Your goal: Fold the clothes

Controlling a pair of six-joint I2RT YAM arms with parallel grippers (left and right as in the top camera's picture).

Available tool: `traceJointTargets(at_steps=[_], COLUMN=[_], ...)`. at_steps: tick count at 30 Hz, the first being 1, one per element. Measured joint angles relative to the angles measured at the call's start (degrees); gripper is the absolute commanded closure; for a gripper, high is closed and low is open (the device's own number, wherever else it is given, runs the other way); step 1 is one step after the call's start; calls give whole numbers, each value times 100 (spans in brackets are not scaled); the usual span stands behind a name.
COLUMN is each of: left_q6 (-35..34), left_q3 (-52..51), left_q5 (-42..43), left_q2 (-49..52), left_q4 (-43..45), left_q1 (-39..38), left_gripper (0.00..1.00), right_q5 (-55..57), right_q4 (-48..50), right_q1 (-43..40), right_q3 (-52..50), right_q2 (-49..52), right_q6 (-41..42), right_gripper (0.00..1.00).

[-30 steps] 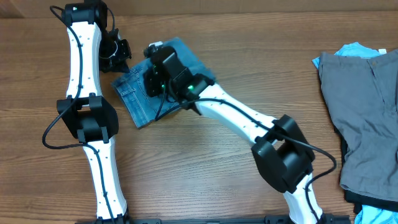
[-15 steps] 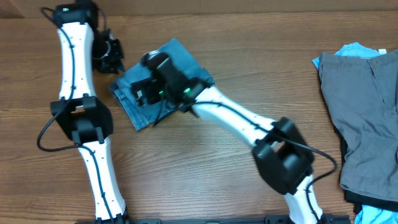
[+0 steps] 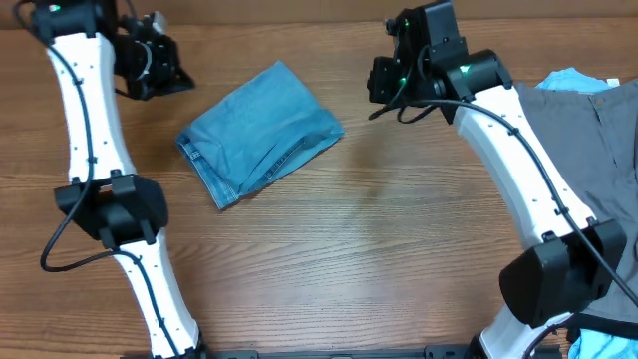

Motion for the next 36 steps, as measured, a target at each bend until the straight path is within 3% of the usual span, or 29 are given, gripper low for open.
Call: traceJointTargets(at_steps=[3, 4, 5, 6, 7, 9, 15, 19, 21, 23, 31, 36], left_q6=[13, 11, -4, -17, -39, -127, -616, -804, -859, -890, -940, -940], left_q3=[-2, -2, -7, -48, -125, -348, -1504, -2286, -2817, -3119, -3698, -3917], left_q5=[-17, -66, -173, -350, -542, -866, -1934, -2164, -2225, -2247, -2129, -1731], left_q2=[-2, -2, -24, -74, -153, -422, -2129, -2656, -2603, -2492, -2293, -2203], left_q4=[0, -2, 0, 2, 11, 0, 0, 127, 636, 1082, 3287, 3504], left_q1=[-205, -267, -358, -461, -555, -748, -1563, -1956, -2098, -2184, -2594, -2575], left_gripper=[96, 96, 96, 96, 96, 96, 90, 79, 81, 96, 96, 96], right_q5=[-118, -125, -122, -118, -116, -111, -90, -90, -92, -90, -87, -90], right_q4=[-264, -354, -472, -555, -638, -772, -1027, -1025, -1029, -1029, -1029, -1029], right_q1=[-216, -299, -446, -595, -737, -999, -1714, -1818, -1829, -1827, -1829, -1829], right_q3=[2, 2, 2, 2, 2, 0, 0, 2, 2, 2, 2, 0], right_q2=[13, 13, 13, 17, 17, 17, 17, 17, 17, 17, 17, 17], right_q6=[-179, -221, -269, -291, -328, -326, -398, -400, -398, -398, -400, -398], right_gripper=[90, 82, 56, 49, 35, 0, 0, 0, 0, 0, 0, 0])
